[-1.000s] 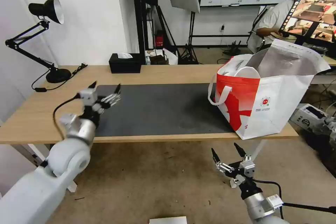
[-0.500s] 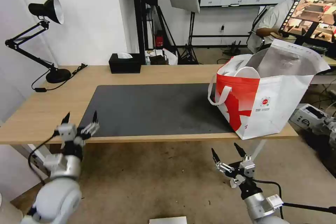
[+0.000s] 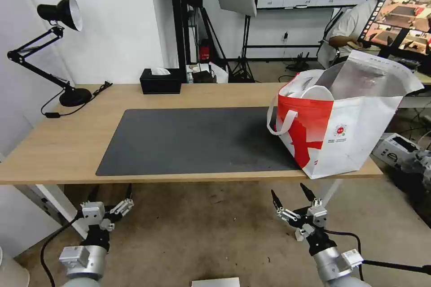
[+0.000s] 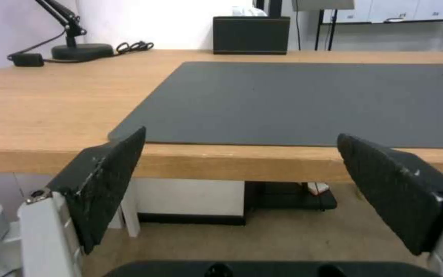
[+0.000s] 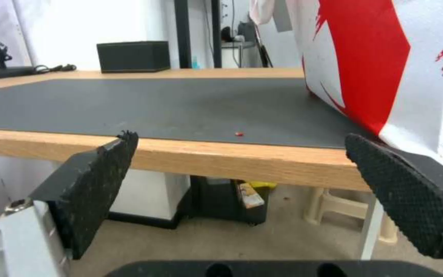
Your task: Pick up the trash from the table and place it into the takeout bag.
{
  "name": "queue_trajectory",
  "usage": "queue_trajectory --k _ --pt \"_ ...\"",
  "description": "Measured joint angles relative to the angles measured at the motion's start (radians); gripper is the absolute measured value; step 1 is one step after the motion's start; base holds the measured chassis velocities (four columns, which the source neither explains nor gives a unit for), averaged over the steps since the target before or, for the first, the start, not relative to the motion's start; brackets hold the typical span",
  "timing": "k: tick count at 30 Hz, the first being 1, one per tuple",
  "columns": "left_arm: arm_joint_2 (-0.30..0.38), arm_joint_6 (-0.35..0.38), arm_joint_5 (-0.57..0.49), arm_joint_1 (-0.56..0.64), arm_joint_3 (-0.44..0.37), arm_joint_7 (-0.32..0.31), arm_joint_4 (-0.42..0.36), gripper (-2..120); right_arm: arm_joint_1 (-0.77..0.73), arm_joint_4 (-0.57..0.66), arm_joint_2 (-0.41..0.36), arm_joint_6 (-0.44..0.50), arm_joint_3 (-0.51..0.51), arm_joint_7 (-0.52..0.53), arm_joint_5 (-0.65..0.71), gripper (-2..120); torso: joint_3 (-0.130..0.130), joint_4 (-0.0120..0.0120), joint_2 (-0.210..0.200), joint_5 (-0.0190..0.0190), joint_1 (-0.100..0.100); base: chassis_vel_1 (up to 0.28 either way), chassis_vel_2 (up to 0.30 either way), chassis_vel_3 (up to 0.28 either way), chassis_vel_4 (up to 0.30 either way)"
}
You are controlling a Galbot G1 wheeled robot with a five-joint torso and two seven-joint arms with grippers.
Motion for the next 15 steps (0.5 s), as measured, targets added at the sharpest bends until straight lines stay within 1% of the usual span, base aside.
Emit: queue_trajectory --k 15 --pt "0.002 0.001 -0.002 -0.006 0.003 -0.001 0.0 100 0.0 0.0 0.0 0.0 0.0 0.0 0.0 100 0.0 0.0 0.0 0.0 0.0 0.0 0.0 0.0 0.0"
